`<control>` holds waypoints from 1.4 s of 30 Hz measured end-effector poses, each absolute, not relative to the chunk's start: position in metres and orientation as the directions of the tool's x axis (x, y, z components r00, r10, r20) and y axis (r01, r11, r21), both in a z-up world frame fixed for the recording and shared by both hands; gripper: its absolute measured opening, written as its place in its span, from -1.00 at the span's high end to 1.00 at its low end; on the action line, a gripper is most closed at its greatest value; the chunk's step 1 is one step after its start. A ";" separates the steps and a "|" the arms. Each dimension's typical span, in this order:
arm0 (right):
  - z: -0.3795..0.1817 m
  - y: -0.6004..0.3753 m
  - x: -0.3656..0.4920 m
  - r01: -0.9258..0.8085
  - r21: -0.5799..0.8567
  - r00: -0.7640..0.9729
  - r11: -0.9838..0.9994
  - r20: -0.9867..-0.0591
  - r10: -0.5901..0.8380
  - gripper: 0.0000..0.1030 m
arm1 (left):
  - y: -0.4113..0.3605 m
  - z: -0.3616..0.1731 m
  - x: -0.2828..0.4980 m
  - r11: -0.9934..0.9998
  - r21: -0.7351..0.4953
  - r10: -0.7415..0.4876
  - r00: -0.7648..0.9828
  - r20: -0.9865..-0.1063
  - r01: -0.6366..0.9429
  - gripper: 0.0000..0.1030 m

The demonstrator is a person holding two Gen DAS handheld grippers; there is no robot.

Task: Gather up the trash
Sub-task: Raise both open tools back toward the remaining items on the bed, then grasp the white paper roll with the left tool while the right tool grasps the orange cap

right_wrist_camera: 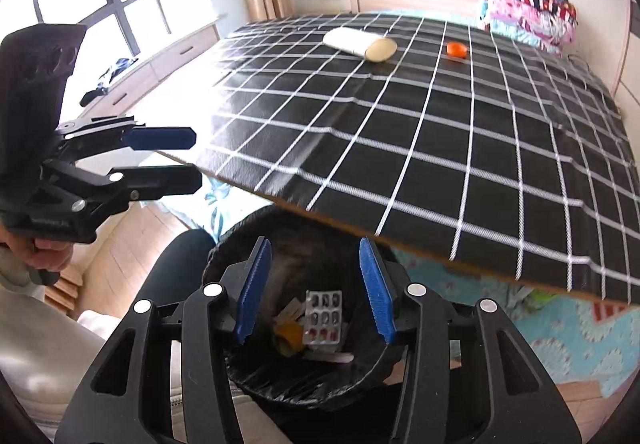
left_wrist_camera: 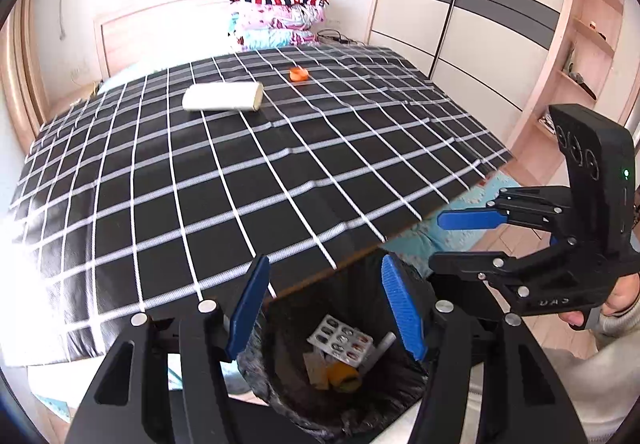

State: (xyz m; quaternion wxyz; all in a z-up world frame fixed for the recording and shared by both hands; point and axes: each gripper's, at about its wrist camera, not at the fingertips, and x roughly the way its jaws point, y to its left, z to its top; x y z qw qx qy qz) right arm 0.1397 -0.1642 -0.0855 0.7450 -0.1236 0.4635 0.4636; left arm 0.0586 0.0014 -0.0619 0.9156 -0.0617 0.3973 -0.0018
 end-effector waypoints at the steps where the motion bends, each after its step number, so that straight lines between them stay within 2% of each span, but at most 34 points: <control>1: -0.084 -0.164 0.142 -0.807 0.240 0.146 0.540 -0.804 0.577 0.10 | 0.002 -0.059 0.062 0.993 -0.109 -0.048 0.689 -0.723 -0.046 -0.09; 17: -0.072 -0.154 0.188 -0.796 0.198 0.230 0.571 -0.775 0.589 0.04 | 0.019 -0.043 0.114 0.997 -0.019 0.038 0.721 -0.691 -0.071 -0.09; 21: -0.072 -0.151 0.203 -0.790 0.193 0.248 0.582 -0.768 0.591 0.03 | 0.035 -0.040 0.130 0.993 -0.080 0.011 0.723 -0.690 -0.091 -0.09; 32: -0.073 -0.136 0.243 -0.778 0.175 0.284 0.603 -0.758 0.587 0.00 | 0.063 -0.037 0.169 0.982 -0.123 0.016 0.720 -0.694 -0.140 -0.09; 42: -0.072 -0.120 0.287 -0.765 0.154 0.324 0.626 -0.747 0.580 -0.01 | 0.103 -0.043 0.207 0.943 -0.249 -0.025 0.698 -0.716 -0.222 -0.09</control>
